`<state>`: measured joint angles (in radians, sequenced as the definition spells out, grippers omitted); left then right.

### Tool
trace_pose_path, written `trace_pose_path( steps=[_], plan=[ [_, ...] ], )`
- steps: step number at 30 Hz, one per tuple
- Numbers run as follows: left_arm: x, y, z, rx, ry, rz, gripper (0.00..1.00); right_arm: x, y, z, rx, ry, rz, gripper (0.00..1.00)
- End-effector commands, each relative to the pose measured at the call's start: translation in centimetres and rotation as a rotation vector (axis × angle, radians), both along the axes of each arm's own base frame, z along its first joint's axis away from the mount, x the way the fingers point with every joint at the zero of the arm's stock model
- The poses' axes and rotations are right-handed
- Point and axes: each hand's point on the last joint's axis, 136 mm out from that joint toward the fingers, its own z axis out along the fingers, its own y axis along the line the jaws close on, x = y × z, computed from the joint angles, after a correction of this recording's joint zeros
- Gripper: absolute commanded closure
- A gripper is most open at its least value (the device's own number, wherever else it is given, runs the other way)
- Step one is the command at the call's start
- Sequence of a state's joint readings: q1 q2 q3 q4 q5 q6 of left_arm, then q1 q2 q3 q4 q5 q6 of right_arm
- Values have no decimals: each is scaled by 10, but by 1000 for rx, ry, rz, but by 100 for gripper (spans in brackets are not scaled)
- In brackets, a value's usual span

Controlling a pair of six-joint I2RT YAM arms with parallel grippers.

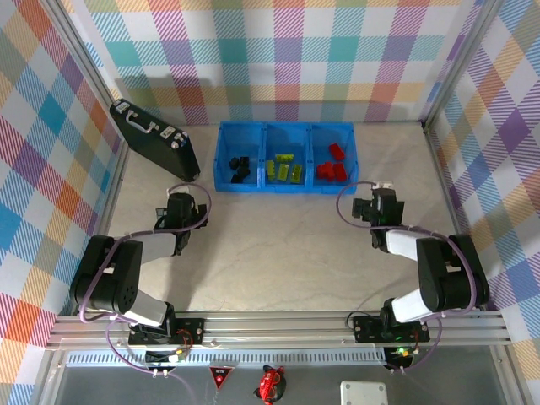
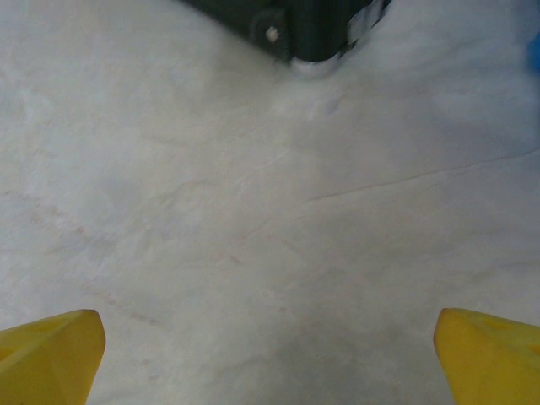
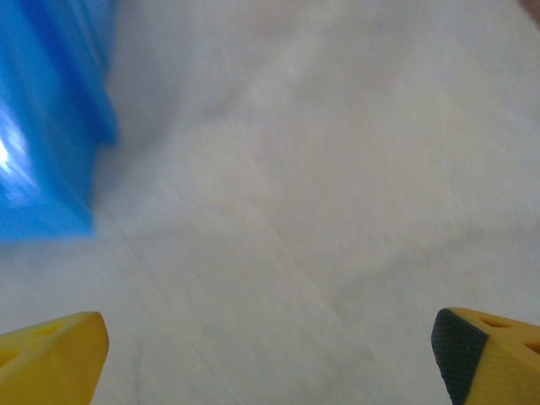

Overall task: Sort the legos into containers by color
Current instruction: Reset both arms

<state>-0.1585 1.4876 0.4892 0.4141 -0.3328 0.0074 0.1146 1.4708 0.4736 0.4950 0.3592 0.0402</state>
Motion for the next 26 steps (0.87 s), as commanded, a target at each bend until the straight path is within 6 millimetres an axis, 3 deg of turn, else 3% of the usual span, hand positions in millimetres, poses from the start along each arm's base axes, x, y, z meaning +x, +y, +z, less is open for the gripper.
trace_pose_path(
  steps=[1,8,26],
  plan=[
    [33,-7,36,-35,-235,-54,0,20,12,33,52,-184,93,1],
    [27,-13,26,-96,-254,-129,0,13,23,22,83,-217,183,1],
    [28,-13,26,-97,-259,-129,0,16,13,23,93,-219,136,1]
  ],
)
